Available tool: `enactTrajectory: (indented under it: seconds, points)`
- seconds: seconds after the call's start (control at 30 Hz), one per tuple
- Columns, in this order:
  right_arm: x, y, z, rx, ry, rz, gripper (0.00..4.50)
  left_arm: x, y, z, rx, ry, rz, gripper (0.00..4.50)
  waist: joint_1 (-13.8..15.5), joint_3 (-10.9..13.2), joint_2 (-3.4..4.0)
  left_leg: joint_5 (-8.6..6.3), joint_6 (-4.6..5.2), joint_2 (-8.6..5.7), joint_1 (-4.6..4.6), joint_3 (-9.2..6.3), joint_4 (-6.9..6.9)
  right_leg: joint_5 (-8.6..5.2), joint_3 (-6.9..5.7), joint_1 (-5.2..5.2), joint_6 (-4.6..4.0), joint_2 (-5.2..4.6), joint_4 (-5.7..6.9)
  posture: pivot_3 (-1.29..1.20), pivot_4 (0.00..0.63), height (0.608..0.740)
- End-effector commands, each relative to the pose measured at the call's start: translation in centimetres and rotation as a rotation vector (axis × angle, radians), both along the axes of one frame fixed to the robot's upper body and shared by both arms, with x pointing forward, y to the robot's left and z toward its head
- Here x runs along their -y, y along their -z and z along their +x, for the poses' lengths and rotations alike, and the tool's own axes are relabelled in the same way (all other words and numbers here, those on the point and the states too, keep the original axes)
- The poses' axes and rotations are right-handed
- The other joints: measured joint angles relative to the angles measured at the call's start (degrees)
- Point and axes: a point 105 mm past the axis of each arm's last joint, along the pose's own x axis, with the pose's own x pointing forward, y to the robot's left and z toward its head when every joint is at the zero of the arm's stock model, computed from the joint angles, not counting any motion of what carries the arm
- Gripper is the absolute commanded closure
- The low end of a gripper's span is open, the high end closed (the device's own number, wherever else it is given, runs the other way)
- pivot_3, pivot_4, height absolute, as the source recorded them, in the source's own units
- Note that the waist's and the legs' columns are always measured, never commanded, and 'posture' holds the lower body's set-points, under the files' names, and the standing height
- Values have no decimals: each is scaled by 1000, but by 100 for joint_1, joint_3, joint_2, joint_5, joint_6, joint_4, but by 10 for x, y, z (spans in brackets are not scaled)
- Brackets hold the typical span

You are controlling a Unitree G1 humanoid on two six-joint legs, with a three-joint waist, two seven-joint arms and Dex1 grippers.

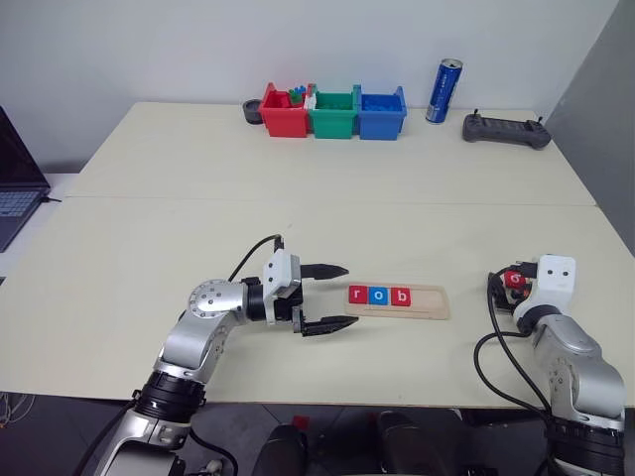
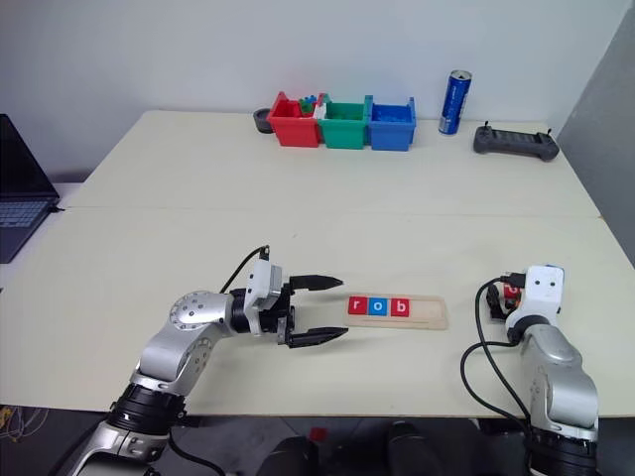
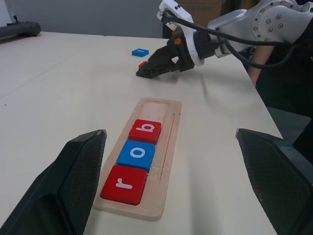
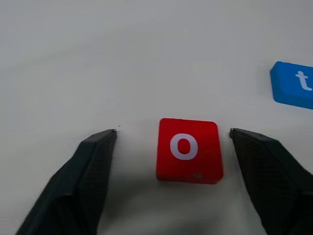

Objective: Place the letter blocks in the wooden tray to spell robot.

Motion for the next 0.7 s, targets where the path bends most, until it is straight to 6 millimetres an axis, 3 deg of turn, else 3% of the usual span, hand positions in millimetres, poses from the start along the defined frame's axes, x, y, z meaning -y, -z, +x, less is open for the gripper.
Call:
enactTrajectory:
  seconds: [0.03,0.13,0.17,0.37,0.5,0.7]
  points:
    - [11,5,-6,-22,42,3,1890,2,-8,0,46,9,-9,0,16,0,0,0,0,-1,0,0,0,0,0,0,0,-1,-1,0,150,740]
    - [7,-1,-8,-12,30,11,2934,2,-8,-1,46,12,-6,0,29,0,0,0,0,-1,-1,0,0,0,0,0,0,-1,-2,0,150,740]
    - [6,-2,-9,-10,25,11,3055,2,-8,-1,47,13,-6,0,29,0,0,0,0,-1,-2,-1,0,0,-1,0,0,-1,-2,0,150,740]
    - [-18,-9,-32,-55,-41,16,3043,0,-6,-3,45,13,-3,0,25,-1,1,0,0,1,-3,-5,-5,-1,-3,-2,-1,0,-4,0,150,740]
    - [-41,-2,-55,-126,-69,64,3043,-1,-6,-3,45,11,-1,0,24,-2,3,0,0,3,-2,-7,-5,-2,-4,-2,-1,2,-3,0,150,740]
    - [-65,8,-57,-178,-136,97,3043,1,-5,-3,43,16,-2,0,-12,-3,1,0,0,6,0,-5,-4,-3,-3,-2,-1,6,-4,0,150,740]
